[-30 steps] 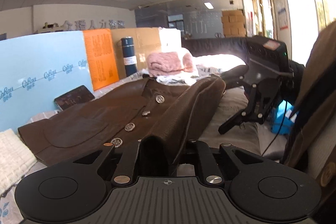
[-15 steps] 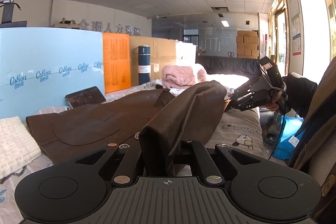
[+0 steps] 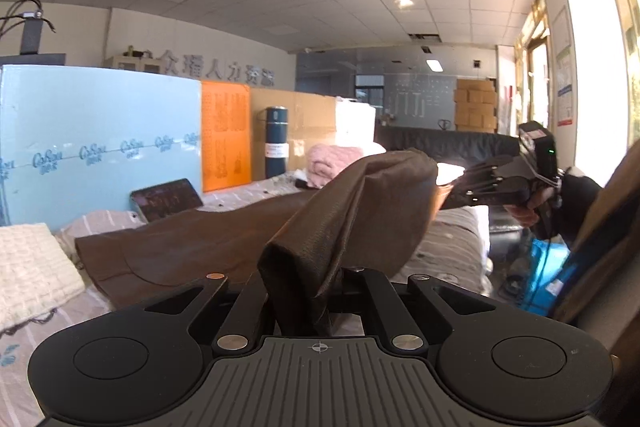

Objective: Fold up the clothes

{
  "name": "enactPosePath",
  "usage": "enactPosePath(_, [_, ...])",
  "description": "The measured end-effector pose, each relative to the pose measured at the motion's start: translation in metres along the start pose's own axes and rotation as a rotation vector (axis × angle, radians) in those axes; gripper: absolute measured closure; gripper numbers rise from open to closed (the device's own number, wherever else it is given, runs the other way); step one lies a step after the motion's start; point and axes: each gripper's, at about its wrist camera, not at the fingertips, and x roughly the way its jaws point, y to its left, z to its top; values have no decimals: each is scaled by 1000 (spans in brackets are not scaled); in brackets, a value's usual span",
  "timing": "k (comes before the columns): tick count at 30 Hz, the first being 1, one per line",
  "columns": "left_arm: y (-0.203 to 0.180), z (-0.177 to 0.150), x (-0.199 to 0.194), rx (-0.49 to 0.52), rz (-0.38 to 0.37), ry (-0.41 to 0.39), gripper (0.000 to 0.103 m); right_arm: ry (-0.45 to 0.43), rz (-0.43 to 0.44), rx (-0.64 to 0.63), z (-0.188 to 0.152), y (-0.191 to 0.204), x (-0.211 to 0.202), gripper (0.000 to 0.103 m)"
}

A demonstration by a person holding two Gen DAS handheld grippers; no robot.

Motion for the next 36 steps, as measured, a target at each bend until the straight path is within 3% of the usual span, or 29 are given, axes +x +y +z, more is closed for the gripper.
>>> enactPosePath(3, [21,12,15,-32,73,-40,98,-87,-15,46,10,-7,12,96])
enactPosePath(8, [62,29,45,-84,147,-24,98,-159,14,115,38,-30,53,96])
enactPosePath(20, [164,22,131,-287,230,152,98,-1,99,230,61,-71,190,94])
enactPosePath(23, [175,14,143,-317,228,175,96,21,75,272,57,-76,204,83])
enactPosePath(25, [182,11,148,-340,228,185,93,36,42,310,52,-80,208,64])
enactPosePath(26, [185,9,149,-353,224,191,92,39,29,329,49,-84,209,60])
enactPosePath(28, [187,7,149,-366,241,197,85,47,6,371,44,-89,211,51])
enactPosePath(29, [188,7,149,-372,251,200,73,53,-3,380,42,-90,211,49])
enactPosePath(30, [189,6,148,-377,262,194,55,58,-12,387,41,-91,211,46])
enactPosePath(32, [191,6,143,-386,279,177,32,64,-32,387,41,-90,211,40])
enactPosePath(33, [191,6,141,-388,281,174,25,66,-41,386,40,-90,211,37])
enactPosePath(36, [190,5,134,-393,283,202,19,73,-62,390,40,-89,210,29])
